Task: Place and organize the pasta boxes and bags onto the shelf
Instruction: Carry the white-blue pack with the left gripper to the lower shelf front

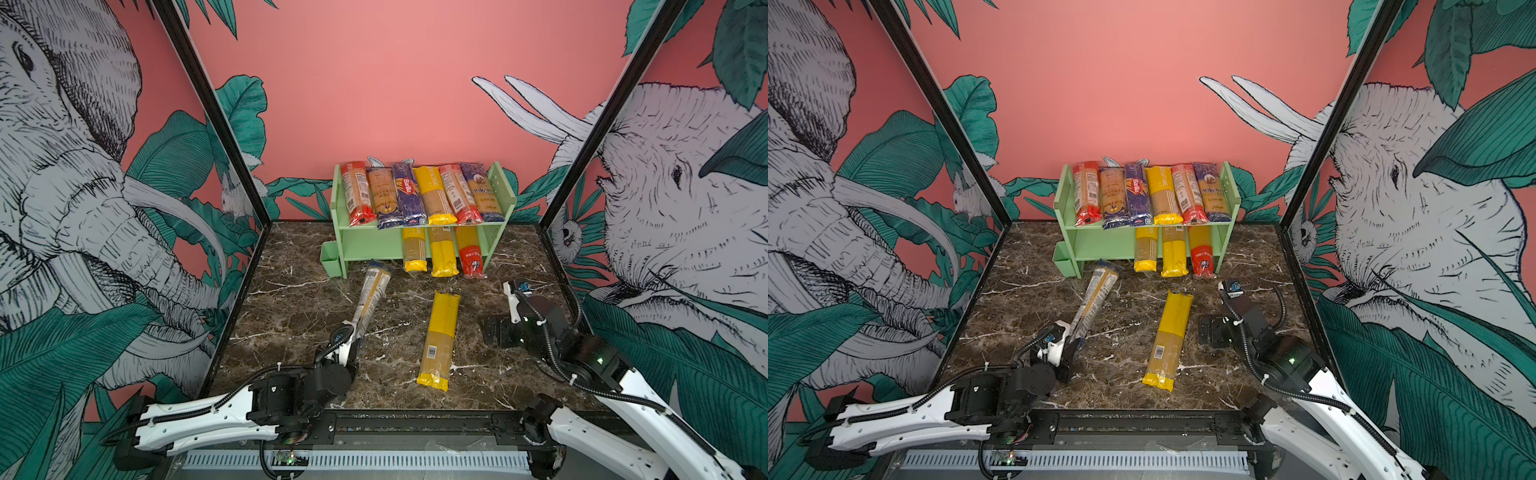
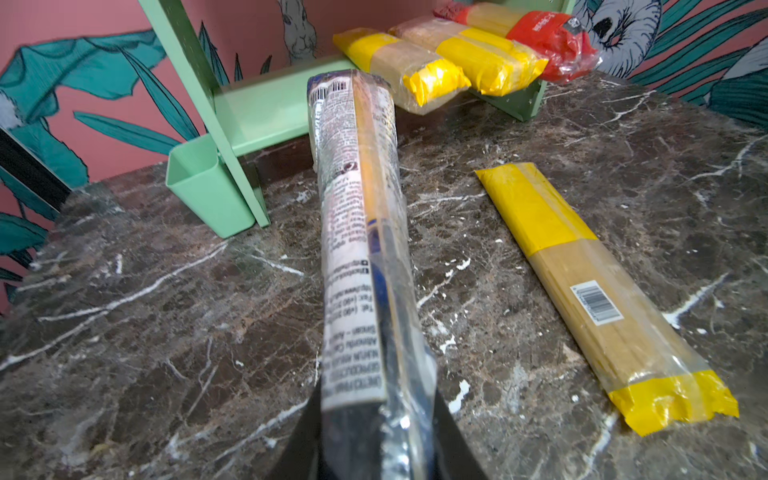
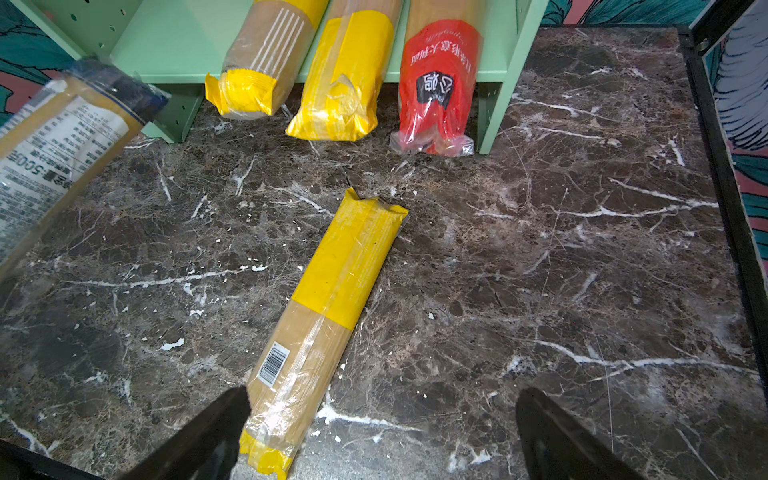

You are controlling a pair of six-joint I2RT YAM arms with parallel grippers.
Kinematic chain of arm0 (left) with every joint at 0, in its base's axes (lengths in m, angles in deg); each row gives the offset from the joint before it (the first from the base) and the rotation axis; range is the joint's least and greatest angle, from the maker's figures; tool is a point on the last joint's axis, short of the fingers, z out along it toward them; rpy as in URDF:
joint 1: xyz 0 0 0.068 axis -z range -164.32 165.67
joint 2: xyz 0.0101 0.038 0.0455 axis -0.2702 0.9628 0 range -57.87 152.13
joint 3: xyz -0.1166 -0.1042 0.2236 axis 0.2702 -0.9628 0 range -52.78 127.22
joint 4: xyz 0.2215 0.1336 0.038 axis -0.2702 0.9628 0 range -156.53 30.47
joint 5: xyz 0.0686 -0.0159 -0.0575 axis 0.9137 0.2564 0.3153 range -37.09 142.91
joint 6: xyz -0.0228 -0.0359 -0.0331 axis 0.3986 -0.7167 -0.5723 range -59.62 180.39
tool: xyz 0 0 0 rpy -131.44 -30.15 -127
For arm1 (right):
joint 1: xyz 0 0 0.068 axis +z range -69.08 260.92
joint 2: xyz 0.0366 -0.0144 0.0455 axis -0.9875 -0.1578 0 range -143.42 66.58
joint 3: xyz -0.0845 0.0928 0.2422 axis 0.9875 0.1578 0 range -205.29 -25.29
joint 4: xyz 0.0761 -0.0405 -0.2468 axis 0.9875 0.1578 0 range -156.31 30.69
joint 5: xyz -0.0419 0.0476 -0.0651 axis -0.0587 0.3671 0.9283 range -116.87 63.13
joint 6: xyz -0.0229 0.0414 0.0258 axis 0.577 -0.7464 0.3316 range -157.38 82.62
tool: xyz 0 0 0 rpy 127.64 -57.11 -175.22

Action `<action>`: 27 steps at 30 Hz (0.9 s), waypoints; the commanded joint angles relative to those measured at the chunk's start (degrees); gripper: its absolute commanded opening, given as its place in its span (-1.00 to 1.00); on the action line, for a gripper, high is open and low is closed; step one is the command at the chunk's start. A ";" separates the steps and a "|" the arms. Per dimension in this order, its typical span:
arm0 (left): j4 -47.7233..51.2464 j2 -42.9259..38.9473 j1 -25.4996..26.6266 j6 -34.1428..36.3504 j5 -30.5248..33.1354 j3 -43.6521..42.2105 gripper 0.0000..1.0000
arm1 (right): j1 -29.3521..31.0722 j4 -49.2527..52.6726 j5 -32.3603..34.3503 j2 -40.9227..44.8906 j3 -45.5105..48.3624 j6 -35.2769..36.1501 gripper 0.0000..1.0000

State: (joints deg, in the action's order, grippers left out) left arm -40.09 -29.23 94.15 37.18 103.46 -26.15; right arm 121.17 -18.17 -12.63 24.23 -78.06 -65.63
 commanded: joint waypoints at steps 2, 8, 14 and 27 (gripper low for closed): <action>-14.96 3.33 -6.00 7.97 0.96 6.62 -1.00 | 0.29 -2.16 -0.44 -0.71 -1.02 0.43 0.99; -22.69 12.34 -19.91 7.98 -13.55 9.77 -1.00 | 0.28 -2.08 0.07 -0.51 -0.97 0.79 0.98; -31.52 23.28 -27.25 9.94 -20.46 14.30 -1.00 | 0.28 -1.02 1.64 0.09 -0.53 1.71 0.99; -47.92 46.70 -36.95 9.91 -23.84 24.69 -1.00 | 0.32 0.30 4.38 -0.62 -0.97 4.45 0.99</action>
State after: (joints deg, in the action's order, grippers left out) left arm -73.36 16.78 58.02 46.91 78.25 -6.19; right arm 121.17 -18.15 -10.46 23.81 -78.06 -62.59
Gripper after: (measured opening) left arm 0.276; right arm 0.994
